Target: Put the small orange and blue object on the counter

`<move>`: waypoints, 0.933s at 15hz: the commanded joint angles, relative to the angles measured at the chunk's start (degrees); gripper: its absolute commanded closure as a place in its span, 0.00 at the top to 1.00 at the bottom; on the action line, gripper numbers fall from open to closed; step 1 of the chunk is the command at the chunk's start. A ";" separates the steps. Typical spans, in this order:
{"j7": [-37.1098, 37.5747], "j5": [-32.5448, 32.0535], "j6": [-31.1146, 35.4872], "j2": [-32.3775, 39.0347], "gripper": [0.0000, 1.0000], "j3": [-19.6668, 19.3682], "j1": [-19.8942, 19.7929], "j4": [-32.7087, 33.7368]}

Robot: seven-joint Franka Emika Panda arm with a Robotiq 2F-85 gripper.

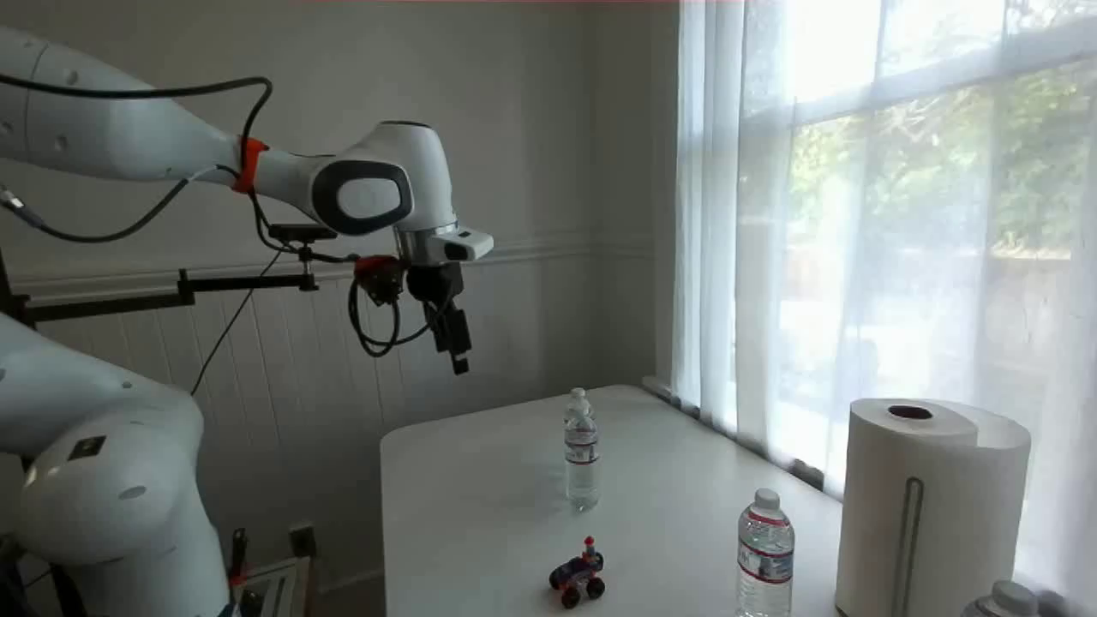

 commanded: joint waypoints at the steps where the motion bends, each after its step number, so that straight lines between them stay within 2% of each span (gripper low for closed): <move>1: -0.17 0.17 -0.22 -0.01 1.00 0.23 -0.32 0.15; 4: -0.17 0.17 -0.22 -0.02 1.00 0.23 -0.32 0.15; 7: 0.73 -1.10 1.92 3.02 1.00 0.31 -2.17 0.67; 14: -1.30 -8.78 15.85 15.01 1.00 -0.48 -6.73 1.17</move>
